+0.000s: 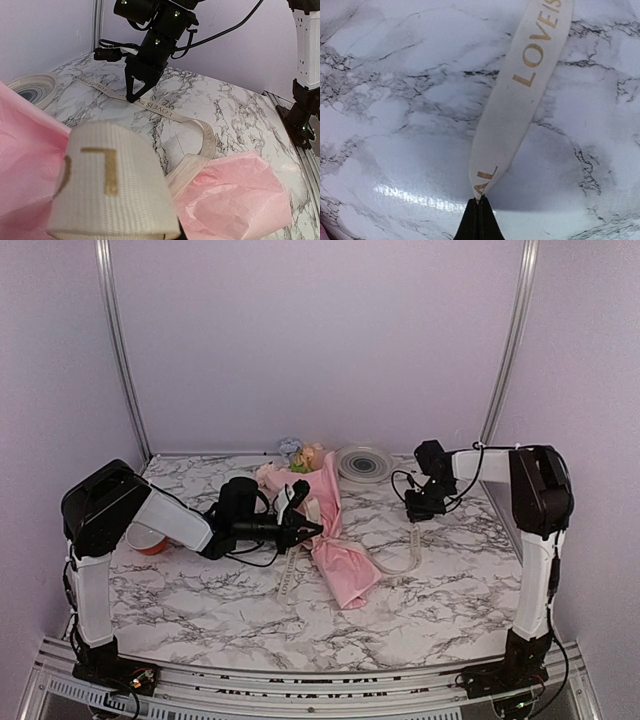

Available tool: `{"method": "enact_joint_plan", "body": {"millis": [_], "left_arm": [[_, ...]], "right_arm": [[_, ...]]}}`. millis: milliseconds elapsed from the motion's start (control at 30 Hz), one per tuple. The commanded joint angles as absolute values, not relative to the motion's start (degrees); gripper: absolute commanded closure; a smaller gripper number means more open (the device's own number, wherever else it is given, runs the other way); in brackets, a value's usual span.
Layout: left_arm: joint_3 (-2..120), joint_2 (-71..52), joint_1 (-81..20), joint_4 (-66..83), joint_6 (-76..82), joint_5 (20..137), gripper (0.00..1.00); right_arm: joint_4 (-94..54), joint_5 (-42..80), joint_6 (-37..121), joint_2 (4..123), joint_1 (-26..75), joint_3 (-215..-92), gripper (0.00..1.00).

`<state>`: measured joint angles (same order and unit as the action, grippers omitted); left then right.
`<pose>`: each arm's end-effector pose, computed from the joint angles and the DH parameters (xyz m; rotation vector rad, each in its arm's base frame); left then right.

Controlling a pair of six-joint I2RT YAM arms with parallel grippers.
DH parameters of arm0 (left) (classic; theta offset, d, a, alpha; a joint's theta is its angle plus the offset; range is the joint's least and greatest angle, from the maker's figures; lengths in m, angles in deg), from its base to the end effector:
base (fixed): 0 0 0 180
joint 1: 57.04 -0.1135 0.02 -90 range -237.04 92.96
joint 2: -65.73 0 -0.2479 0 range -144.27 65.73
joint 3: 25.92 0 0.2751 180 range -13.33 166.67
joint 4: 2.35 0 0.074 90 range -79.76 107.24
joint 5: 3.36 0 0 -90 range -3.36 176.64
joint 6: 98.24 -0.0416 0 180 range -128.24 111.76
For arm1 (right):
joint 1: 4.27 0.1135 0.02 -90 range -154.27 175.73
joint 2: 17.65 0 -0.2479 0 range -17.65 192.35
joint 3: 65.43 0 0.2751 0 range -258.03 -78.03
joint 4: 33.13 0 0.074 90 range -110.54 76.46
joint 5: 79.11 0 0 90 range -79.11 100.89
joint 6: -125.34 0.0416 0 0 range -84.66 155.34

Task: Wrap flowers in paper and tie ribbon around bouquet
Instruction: Cross the half-tied ribbon over the folded bouquet.

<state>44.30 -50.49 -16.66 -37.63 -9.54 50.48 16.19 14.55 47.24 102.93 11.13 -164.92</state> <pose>0.3089 -0.2949 0.1180 1.0813 1.4897 -1.0390 0.4250 0.1198 0.1191 -0.1016 2.8156 0.2023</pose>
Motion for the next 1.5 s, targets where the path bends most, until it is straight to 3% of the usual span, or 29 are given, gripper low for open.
{"method": "enact_joint_plan", "body": {"millis": [0, 100, 300, 567, 867, 1233, 1467], "left_arm": [[45.08, -50.53, -16.70, -35.35, -11.49, 50.13, 1.00], [45.03, -50.32, -16.72, -34.51, -12.15, 50.71, 1.00], [44.00, -49.35, -15.55, -33.61, -14.55, 51.79, 1.00], [42.01, -47.94, -13.95, -33.02, -17.65, 54.12, 1.00], [38.90, -46.63, -12.83, -32.91, -19.86, 56.86, 1.00], [38.82, -46.86, -12.83, -32.82, -19.91, 58.11, 1.00], [38.76, -46.60, -12.83, -32.18, -20.14, 58.51, 1.00]], "right_arm": [[14.21, 22.35, 44.53, 100.49, 11.13, -168.90, 1.00], [7.75, 34.34, 42.61, 93.23, 12.96, -169.38, 1.00], [-6.86, 40.69, 39.34, 83.40, 26.67, -173.86, 1.00], [-17.36, 40.46, 43.86, 92.98, 41.58, -186.98, 1.00], [-19.20, 41.71, 49.72, 101.34, 42.53, -194.34, 1.00], [-20.75, 37.21, 51.98, 97.24, 31.83, -191.73, 1.00], [-20.18, 38.69, 51.84, 102.27, 34.12, -195.30, 1.00]]}}
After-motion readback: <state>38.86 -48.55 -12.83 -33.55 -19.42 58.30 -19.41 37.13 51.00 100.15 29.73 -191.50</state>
